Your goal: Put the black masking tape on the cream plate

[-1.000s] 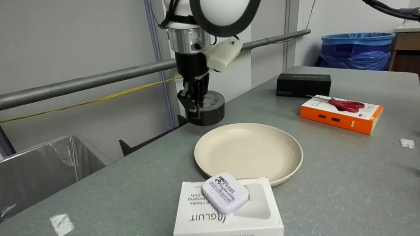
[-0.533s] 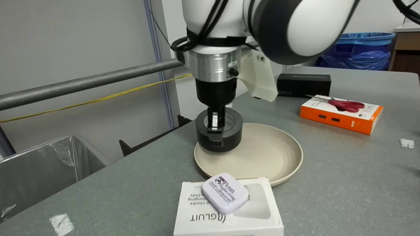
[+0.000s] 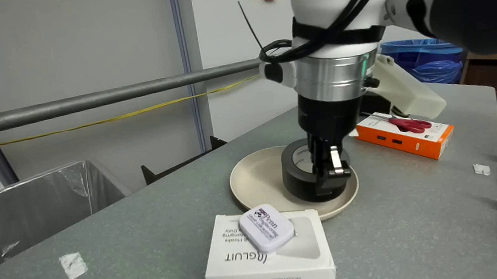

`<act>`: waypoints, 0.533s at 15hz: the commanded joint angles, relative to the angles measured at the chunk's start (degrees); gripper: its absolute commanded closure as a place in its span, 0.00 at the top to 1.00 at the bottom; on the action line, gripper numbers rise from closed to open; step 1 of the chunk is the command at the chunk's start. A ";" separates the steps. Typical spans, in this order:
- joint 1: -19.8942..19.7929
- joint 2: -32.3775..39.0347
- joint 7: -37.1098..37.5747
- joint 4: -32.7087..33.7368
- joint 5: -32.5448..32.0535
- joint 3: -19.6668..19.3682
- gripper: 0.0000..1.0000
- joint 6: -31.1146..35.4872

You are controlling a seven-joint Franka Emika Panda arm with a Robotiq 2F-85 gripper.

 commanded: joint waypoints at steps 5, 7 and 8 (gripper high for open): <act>-4.70 -5.24 -0.79 -2.88 2.59 3.45 0.06 1.12; -5.22 -4.13 -0.87 -1.40 2.37 3.26 0.06 0.92; -5.21 -3.18 -0.40 -0.32 1.94 2.96 0.06 0.52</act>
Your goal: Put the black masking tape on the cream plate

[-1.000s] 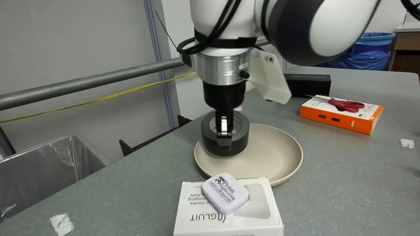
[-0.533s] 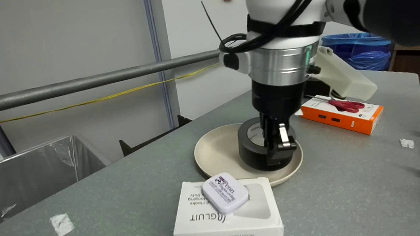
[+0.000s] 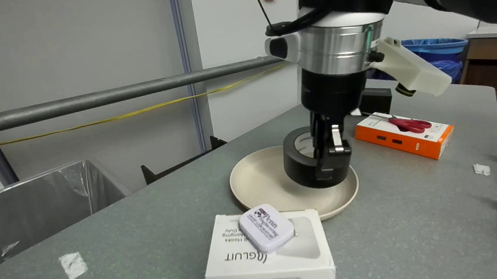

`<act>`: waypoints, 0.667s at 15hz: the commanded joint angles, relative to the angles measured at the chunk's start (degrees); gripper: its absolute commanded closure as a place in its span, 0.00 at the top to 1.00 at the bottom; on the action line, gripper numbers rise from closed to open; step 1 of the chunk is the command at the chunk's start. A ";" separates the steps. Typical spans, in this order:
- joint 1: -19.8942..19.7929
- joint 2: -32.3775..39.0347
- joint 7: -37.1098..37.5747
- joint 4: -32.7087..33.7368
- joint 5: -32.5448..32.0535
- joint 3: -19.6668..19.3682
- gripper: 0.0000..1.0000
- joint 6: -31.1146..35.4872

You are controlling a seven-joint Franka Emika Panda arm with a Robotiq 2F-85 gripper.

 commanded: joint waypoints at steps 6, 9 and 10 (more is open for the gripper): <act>-1.82 6.63 -2.18 8.59 -1.24 -0.58 0.06 -1.23; -1.33 10.31 -2.24 12.71 -1.60 -1.76 0.06 -2.15; -1.24 11.19 -2.43 13.64 -1.47 -2.01 0.06 -2.21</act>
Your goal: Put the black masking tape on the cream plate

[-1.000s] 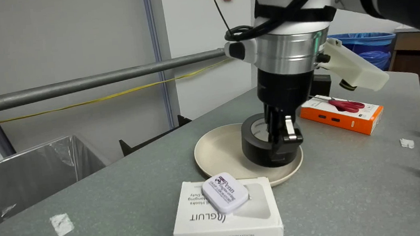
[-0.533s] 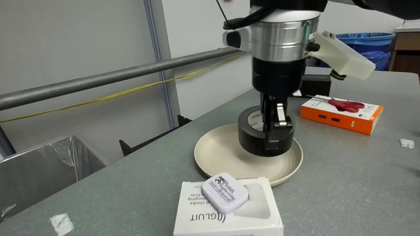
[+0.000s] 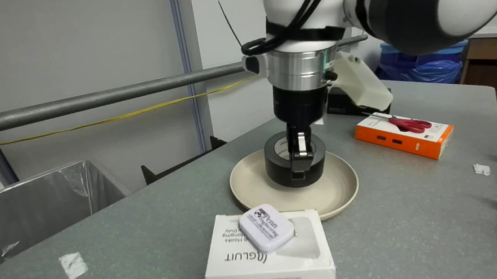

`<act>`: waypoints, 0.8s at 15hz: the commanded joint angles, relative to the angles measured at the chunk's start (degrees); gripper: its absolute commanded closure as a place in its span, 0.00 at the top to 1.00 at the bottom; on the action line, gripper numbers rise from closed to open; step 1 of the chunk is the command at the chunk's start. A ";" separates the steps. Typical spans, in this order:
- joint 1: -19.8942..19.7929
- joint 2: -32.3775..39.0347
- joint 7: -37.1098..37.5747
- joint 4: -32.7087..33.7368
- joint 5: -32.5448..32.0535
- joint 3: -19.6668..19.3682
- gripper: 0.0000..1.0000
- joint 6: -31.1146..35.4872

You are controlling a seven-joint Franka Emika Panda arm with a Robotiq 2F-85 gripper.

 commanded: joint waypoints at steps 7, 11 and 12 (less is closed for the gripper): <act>-0.12 6.07 -3.74 9.34 0.82 -0.45 0.74 -4.75; -0.26 6.46 -4.11 11.12 1.06 -0.21 1.00 -6.76; -0.24 6.62 -4.05 11.57 1.14 -0.19 1.00 -7.54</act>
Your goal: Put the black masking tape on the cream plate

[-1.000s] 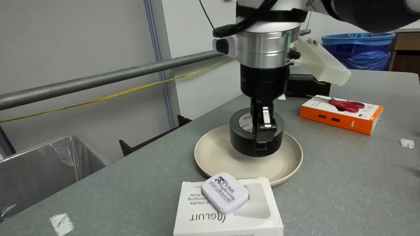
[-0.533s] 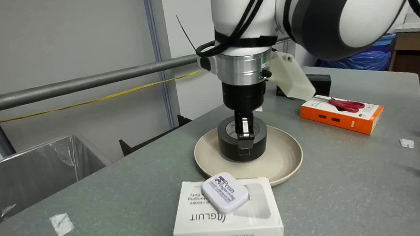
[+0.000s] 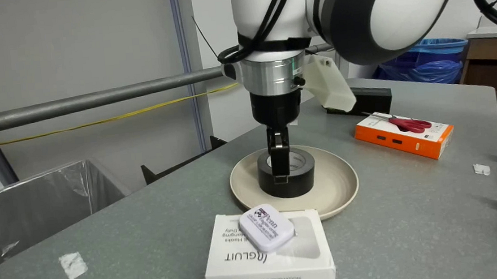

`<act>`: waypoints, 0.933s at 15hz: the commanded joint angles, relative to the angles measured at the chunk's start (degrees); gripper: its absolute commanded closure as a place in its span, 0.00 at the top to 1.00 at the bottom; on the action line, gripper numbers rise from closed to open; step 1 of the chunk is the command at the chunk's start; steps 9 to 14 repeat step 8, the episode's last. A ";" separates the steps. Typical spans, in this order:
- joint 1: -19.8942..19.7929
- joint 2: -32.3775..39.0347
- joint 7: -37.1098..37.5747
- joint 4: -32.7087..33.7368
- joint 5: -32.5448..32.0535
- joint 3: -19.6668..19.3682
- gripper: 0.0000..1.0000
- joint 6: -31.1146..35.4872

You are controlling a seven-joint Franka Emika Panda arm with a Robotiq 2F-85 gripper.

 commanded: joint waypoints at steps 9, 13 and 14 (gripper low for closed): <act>-0.02 0.19 -0.08 0.92 0.06 0.13 1.00 -1.90; -0.02 0.19 -0.08 0.92 0.06 0.13 1.00 -1.90; -0.02 0.19 -0.08 0.92 0.06 0.13 1.00 -1.90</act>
